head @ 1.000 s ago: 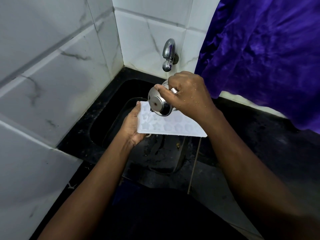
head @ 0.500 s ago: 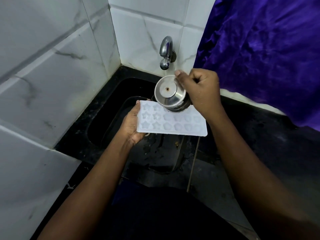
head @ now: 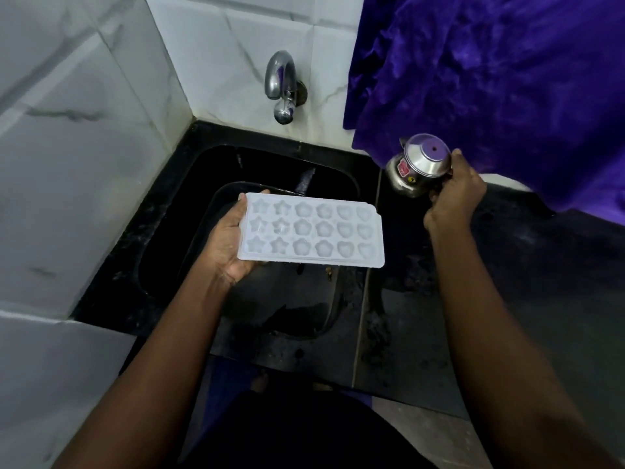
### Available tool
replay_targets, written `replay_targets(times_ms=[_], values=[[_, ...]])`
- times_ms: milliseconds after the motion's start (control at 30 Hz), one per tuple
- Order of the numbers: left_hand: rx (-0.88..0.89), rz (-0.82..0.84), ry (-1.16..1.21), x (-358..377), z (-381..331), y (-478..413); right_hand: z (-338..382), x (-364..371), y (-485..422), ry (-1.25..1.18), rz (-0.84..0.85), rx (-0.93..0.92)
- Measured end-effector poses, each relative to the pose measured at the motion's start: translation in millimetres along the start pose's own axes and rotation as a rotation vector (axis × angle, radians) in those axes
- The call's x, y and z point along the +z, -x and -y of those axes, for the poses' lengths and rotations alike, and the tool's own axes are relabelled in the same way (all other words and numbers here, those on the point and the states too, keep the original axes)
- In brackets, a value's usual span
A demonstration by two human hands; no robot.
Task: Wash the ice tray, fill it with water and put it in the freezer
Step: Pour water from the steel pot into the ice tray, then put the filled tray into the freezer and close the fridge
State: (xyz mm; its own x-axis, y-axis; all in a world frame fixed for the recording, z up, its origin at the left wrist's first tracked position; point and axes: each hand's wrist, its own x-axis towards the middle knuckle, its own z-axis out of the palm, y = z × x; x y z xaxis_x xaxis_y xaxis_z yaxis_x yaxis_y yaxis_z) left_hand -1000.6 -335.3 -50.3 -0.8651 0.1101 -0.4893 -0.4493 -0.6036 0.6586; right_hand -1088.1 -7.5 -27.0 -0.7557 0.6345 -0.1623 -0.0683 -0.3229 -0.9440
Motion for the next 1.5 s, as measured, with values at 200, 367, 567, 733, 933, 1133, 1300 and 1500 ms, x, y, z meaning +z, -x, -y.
replay_targets(times_ms=[200,367,567,733,933,1133,1300,1500], values=[[-0.068,0.010,-0.065,13,-8,-18,-49,-26,-61,0.124,-0.051,0.074],[-0.061,-0.009,-0.074,7,-6,-35,-94,-36,-104,0.258,0.095,0.159],[-0.083,-0.026,-0.079,0,-1,-37,-112,-40,-128,0.352,0.143,0.203],[-0.073,-0.018,-0.084,0,-3,-33,-109,-44,-126,0.414,0.171,0.182],[-0.075,-0.020,-0.074,2,-5,-27,-93,-46,-57,0.844,-0.115,-0.283],[-0.076,-0.035,-0.062,-4,-3,-17,-73,-41,75,0.364,0.214,0.090],[-0.073,-0.056,-0.069,-9,3,-3,-64,-44,126,0.182,0.477,0.416],[-0.026,-0.100,-0.043,-20,18,18,-66,-43,141,0.191,0.418,0.425]])
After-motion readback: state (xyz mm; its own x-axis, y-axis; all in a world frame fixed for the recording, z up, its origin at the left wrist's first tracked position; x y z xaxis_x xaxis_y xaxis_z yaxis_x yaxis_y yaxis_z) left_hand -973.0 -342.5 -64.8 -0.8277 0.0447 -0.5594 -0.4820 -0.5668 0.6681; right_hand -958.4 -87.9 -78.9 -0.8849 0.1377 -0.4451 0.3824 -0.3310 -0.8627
